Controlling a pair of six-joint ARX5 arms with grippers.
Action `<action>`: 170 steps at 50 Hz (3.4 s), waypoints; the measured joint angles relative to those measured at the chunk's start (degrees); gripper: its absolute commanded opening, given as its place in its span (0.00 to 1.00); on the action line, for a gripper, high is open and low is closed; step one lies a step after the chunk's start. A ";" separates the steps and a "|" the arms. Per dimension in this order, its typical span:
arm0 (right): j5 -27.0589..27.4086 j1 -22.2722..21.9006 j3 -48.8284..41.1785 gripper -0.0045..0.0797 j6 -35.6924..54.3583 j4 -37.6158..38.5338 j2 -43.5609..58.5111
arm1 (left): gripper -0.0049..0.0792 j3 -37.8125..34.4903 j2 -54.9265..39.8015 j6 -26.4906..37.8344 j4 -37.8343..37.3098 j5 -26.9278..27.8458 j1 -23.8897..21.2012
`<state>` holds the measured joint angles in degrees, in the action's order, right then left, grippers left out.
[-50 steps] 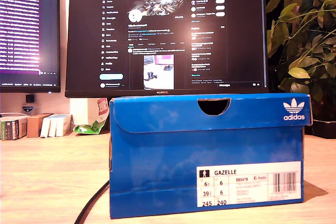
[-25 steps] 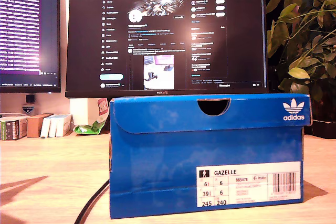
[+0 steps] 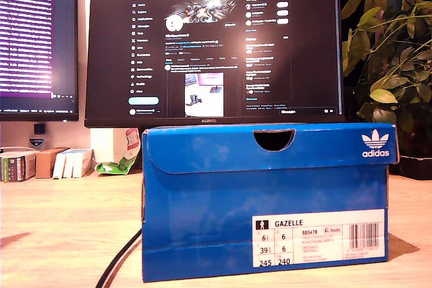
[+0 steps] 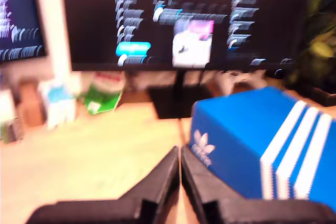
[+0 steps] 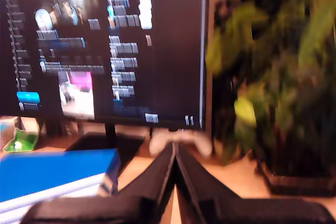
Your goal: Close the blue shoebox by pushing the lid with your left arm and holding the box in place with your right arm
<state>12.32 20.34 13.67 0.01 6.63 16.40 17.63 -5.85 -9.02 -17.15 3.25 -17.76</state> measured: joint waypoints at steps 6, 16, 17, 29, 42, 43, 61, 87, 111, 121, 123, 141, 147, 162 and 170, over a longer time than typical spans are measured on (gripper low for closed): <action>0.09 0.02 -3.02 0.04 -1.33 0.09 -4.44 | 0.04 -0.13 4.72 -1.18 0.50 -0.90 0.00; 0.11 0.87 -5.05 0.04 -1.33 -3.52 -9.92 | 0.04 -3.54 6.01 -1.49 -0.11 -1.36 -0.15; 0.09 0.87 -5.14 0.04 -1.33 -4.04 -10.36 | 0.04 -3.98 6.01 -1.49 -0.13 -1.38 -0.24; -0.17 1.16 -8.85 0.04 -0.98 -7.65 -15.82 | 0.04 -5.88 6.01 -1.18 -0.63 -1.40 -1.68; -2.36 1.90 -10.58 0.04 -0.09 -12.57 -15.93 | 0.04 -8.04 6.03 0.22 -2.19 -1.70 -3.23; -2.36 1.90 -10.58 0.04 -1.11 -13.57 -15.93 | 0.04 -8.57 6.03 0.24 -2.86 -1.68 -3.26; -2.36 1.90 -10.58 0.04 -1.51 -22.60 -15.93 | 0.04 -10.47 6.03 -1.79 -11.26 -0.79 -3.26; -2.47 -2.93 -10.58 0.04 -1.51 -22.58 -15.93 | 0.04 -10.47 6.01 -1.99 -12.44 -0.39 0.28; -2.34 -16.50 -10.58 0.04 -1.51 -22.58 -15.93 | 0.04 -10.47 6.03 -2.01 -13.31 -0.44 13.42; -2.38 -16.50 -10.58 0.04 -1.51 -22.58 -15.93 | 0.04 -10.51 6.03 -2.01 -13.38 -0.44 13.68; -2.38 -16.50 -10.58 0.04 -1.51 -22.58 -15.93 | 0.04 -10.73 6.03 -2.01 -13.05 -0.44 13.68; -2.38 -16.50 -10.58 0.04 -1.51 -22.58 -15.93 | 0.04 -13.46 6.03 4.76 -5.86 -1.60 16.13; -2.38 -16.50 -10.58 0.04 -1.51 -22.58 -15.93 | 0.04 -13.92 6.03 5.16 -4.09 -1.73 17.07; -2.38 -16.50 -10.58 0.04 -1.51 -22.58 -15.93 | 0.04 -16.92 6.03 7.74 5.53 -1.90 17.07; -2.38 -16.50 -10.58 0.04 -1.51 -22.58 -15.93 | 0.04 -16.92 6.03 7.74 5.53 -1.97 17.07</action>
<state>9.93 3.84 3.09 -1.50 -15.94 0.47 0.71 0.19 -1.28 -11.62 1.28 -0.69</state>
